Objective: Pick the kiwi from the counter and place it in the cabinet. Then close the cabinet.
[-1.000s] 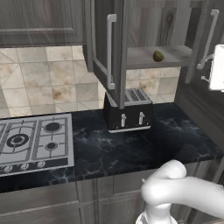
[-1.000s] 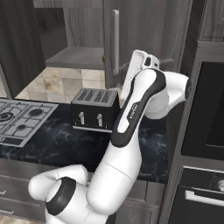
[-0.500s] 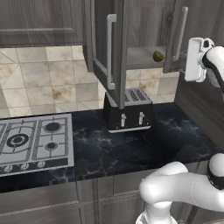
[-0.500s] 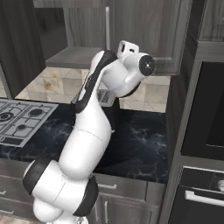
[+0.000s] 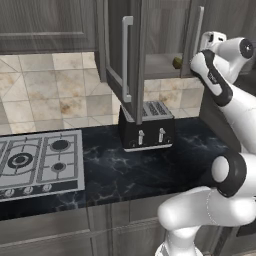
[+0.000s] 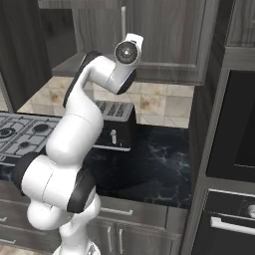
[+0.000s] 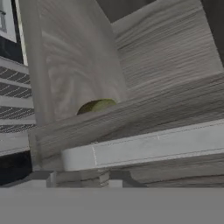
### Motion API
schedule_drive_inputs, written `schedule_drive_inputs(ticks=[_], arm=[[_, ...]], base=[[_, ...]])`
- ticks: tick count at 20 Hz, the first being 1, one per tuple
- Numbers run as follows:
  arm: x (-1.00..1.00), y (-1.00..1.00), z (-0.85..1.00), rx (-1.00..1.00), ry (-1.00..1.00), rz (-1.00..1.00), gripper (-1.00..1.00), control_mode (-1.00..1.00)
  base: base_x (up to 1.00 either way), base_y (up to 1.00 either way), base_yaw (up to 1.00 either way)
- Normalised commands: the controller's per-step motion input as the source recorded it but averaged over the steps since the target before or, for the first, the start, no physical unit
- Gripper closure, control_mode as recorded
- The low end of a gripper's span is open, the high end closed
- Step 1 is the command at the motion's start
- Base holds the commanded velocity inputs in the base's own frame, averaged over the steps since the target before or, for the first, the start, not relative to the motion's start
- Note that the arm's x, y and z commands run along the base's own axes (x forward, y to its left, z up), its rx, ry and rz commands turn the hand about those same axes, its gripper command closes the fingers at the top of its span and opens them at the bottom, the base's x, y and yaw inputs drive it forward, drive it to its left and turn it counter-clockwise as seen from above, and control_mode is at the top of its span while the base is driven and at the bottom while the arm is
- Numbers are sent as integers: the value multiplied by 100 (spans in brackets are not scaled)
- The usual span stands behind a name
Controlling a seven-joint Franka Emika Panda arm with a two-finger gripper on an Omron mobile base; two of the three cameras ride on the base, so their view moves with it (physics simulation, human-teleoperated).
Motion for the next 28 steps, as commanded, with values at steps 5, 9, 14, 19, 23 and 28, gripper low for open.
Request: schedule_drive_inputs(ticks=[5, 9, 14, 19, 23, 28], arm=[[52, -12, 0, -9, 5, -12, -100, -100], [-45, -51, -7, -9, 7, -5, -100, -100], [-92, -47, 1, -9, 2, 0, -100, -100], [-100, 28, 6, -16, -1, 0, -100, -100], [-100, 85, 0, -18, -4, 0, -100, -100], [-100, 97, 5, -18, -3, 1, -100, -100]], base=[[0, 0, 0], [0, 0, 0], [0, 0, 0], [0, 0, 0], [0, 0, 0], [0, 0, 0]])
